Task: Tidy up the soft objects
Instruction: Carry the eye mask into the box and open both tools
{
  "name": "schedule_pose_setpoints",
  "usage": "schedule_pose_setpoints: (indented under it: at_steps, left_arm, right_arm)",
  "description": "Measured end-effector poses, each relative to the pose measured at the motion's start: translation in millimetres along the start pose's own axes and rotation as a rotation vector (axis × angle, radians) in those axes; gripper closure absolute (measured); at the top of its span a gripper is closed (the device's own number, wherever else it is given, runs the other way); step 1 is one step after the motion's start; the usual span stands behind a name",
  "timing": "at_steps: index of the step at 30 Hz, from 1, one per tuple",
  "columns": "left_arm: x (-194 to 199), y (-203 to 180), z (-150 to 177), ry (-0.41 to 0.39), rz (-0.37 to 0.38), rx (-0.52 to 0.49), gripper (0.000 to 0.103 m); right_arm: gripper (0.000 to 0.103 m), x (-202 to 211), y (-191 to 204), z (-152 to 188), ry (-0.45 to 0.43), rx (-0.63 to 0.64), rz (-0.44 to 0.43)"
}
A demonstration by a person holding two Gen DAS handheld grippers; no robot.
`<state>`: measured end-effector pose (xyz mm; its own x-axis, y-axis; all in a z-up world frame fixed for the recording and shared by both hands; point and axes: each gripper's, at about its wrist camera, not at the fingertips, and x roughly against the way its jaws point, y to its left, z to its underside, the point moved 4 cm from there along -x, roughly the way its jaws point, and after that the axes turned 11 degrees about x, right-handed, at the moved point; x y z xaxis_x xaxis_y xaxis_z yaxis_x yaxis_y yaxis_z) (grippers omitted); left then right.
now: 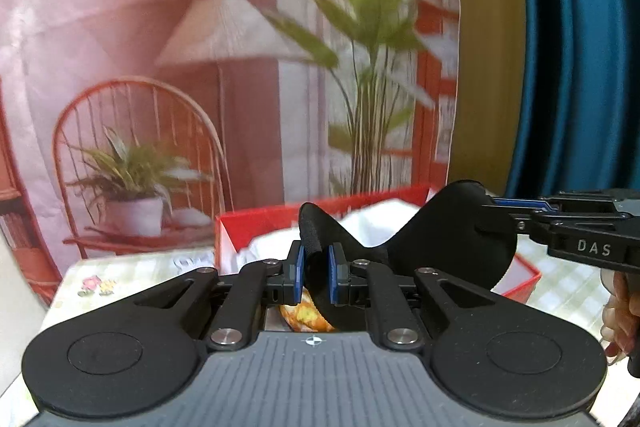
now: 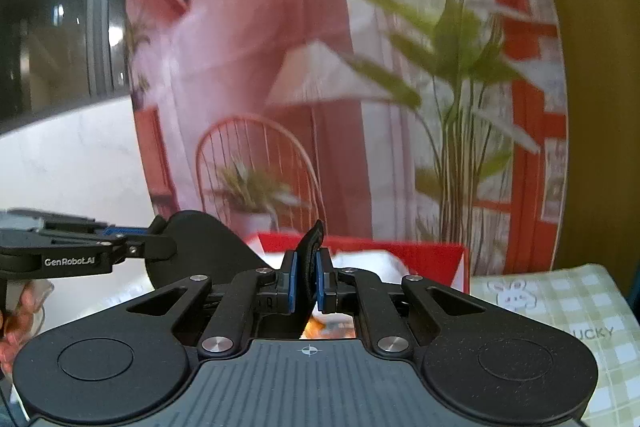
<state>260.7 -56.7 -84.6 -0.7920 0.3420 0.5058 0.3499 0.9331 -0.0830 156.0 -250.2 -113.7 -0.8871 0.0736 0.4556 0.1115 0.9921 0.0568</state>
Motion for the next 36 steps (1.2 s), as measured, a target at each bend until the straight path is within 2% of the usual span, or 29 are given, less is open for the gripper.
schedule_pose_setpoints:
  at_steps: [6,15,17,19,25,27,30,32,36]
  left_arm:
    - [-31,-3,20,0.106,-0.010,-0.041,0.090]
    - [-51,20,24,0.180,-0.053,0.001,0.087]
    - [-51,25,24,0.180,-0.071,-0.010,0.078]
    - [-51,26,23,0.182,-0.071,-0.015,0.050]
    - [-49,29,20,0.149,-0.099,-0.012,0.016]
    - [-48,27,20,0.139,-0.108,-0.019,0.011]
    - [-47,26,19,0.124,-0.116,-0.026,0.005]
    - [-44,26,19,0.114,-0.112,-0.018,0.003]
    - [-43,27,16,0.114,-0.115,0.011,0.000]
  right_arm:
    - [0.094,-33,-4,28,0.126,-0.025,0.002]
    - [0.093,-44,-21,47,0.208,-0.086,0.048]
    - [0.089,-43,-24,47,0.215,-0.085,0.064]
    - [0.085,-42,-25,47,0.223,-0.076,0.085]
    - [0.081,-41,-27,47,0.253,-0.023,0.146]
    - [0.080,-42,-27,47,0.258,-0.016,0.151]
    - [0.071,-41,-27,47,0.264,-0.010,0.157]
    - [0.058,-41,-27,46,0.270,-0.008,0.157]
    - [0.040,-40,-25,44,0.274,-0.007,0.159]
